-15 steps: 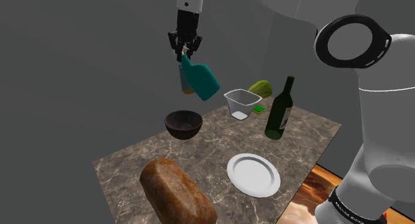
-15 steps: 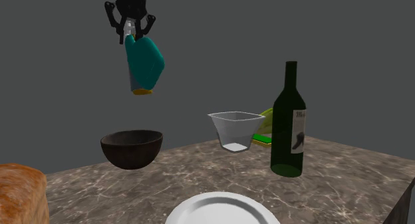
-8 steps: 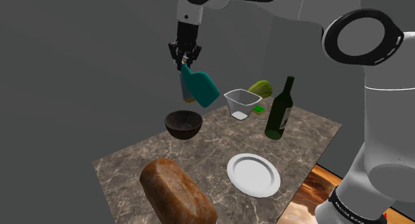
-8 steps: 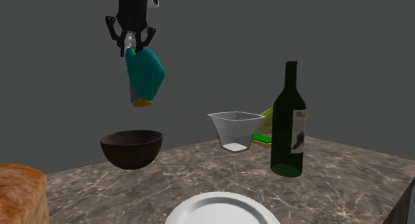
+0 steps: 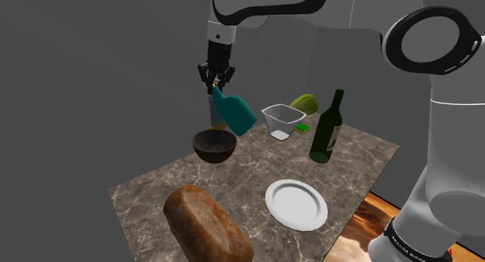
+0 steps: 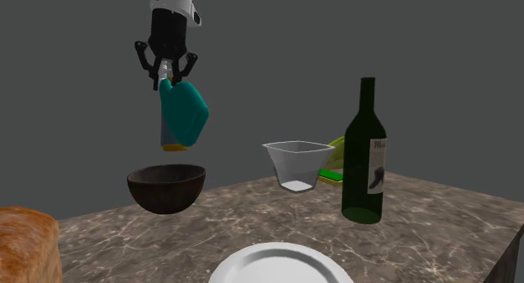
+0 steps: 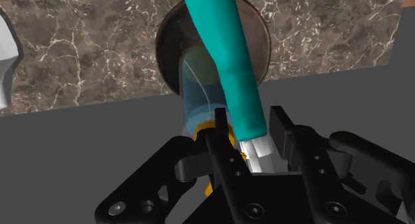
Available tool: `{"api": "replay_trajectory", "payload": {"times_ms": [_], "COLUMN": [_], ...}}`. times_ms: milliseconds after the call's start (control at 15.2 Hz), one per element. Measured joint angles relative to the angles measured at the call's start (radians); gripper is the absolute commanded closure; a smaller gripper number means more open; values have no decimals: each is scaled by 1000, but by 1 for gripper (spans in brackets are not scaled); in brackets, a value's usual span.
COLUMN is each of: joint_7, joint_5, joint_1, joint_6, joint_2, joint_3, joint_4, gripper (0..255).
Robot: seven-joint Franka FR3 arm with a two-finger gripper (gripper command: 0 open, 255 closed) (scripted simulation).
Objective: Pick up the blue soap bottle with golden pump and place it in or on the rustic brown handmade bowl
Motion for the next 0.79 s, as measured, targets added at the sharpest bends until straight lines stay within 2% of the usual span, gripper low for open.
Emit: {"api": "replay_trajectory", "payload": {"times_ms": [528,792], "joint_7": [-8,-7], "joint_5": [4,4], "joint_1": [-6,-5], "joint_6": [116,132], "joint_2": [-14,-12], "joint_3": [-1,-1], "joint_4": [-130,-143], "gripper": [255,255]}}
